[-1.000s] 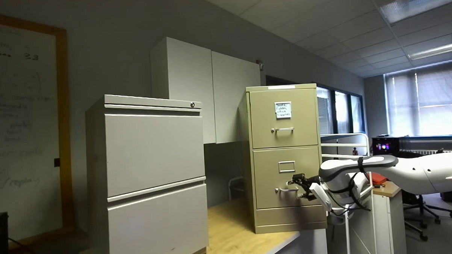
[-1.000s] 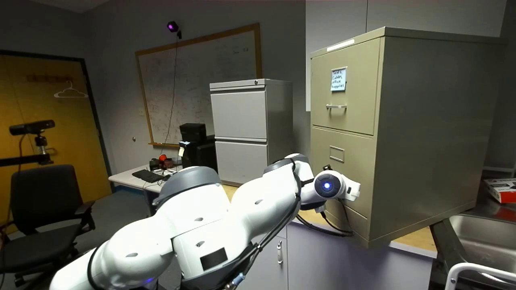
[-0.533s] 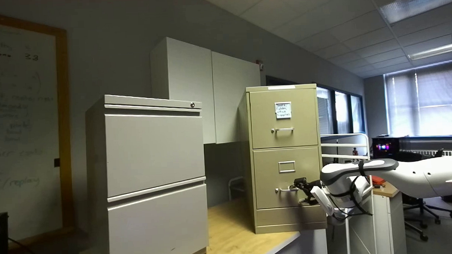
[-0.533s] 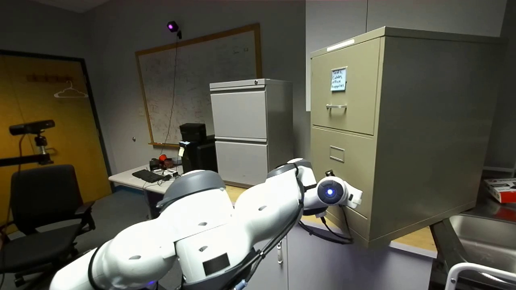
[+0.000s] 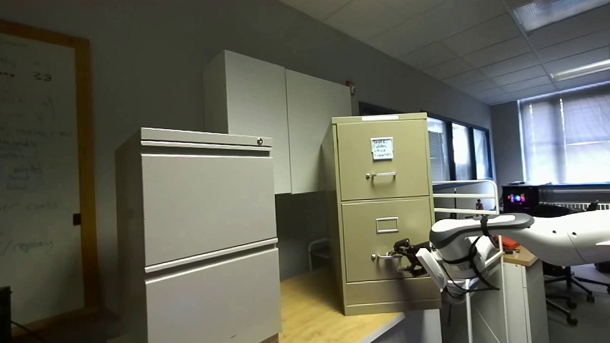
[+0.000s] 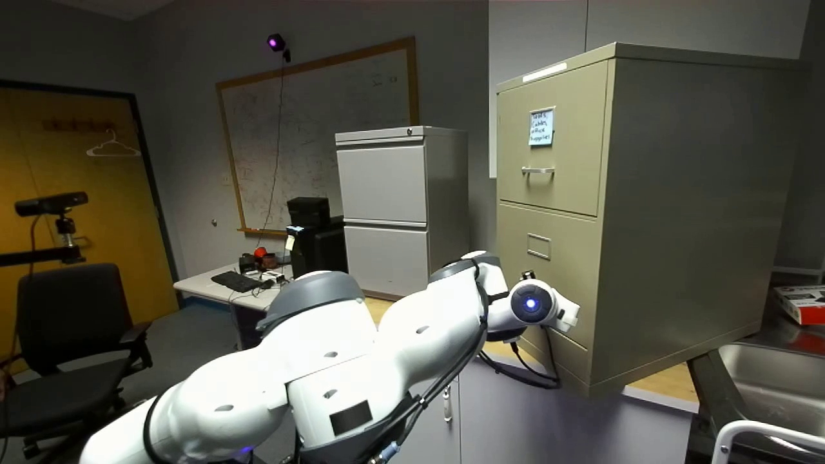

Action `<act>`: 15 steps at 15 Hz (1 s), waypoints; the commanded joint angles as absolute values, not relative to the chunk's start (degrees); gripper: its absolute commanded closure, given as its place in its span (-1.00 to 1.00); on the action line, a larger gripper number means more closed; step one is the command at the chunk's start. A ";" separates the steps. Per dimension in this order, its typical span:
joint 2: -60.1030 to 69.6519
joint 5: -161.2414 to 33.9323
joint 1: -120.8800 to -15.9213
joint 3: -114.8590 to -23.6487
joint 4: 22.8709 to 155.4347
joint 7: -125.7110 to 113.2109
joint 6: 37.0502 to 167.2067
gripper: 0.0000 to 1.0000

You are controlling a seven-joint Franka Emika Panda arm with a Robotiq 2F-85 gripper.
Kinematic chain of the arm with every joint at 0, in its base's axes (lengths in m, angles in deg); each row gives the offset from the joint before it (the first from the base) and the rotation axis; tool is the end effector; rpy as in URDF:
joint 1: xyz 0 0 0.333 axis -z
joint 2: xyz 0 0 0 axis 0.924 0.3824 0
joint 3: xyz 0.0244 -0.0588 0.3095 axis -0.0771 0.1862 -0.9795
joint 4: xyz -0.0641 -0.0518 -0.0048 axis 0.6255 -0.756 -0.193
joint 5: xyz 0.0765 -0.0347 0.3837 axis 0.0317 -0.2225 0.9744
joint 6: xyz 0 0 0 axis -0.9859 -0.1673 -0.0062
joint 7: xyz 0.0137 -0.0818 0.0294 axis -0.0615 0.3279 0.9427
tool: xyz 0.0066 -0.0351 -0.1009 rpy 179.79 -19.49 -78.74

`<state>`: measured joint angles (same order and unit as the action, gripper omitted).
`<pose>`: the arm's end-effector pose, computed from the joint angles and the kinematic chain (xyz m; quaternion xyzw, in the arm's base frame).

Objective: Open the bottom drawer of the beige file cabinet

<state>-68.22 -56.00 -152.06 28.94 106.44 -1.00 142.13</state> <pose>0.5577 -0.3768 0.3851 -0.7347 0.3920 -0.4326 0.3456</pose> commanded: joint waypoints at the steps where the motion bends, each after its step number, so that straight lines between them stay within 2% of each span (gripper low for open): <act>1: -66.85 -54.86 -155.01 30.90 103.66 -3.52 140.61 0.13; 6: -62.23 -55.03 -153.08 31.15 106.99 -5.54 139.19 0.87; 7: -60.70 -55.08 -152.37 30.89 108.19 -5.88 138.36 0.97; 15: -55.06 -56.95 -146.52 25.13 122.25 -2.45 146.57 0.99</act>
<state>-60.45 -56.60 -151.85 28.52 111.12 -3.52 146.86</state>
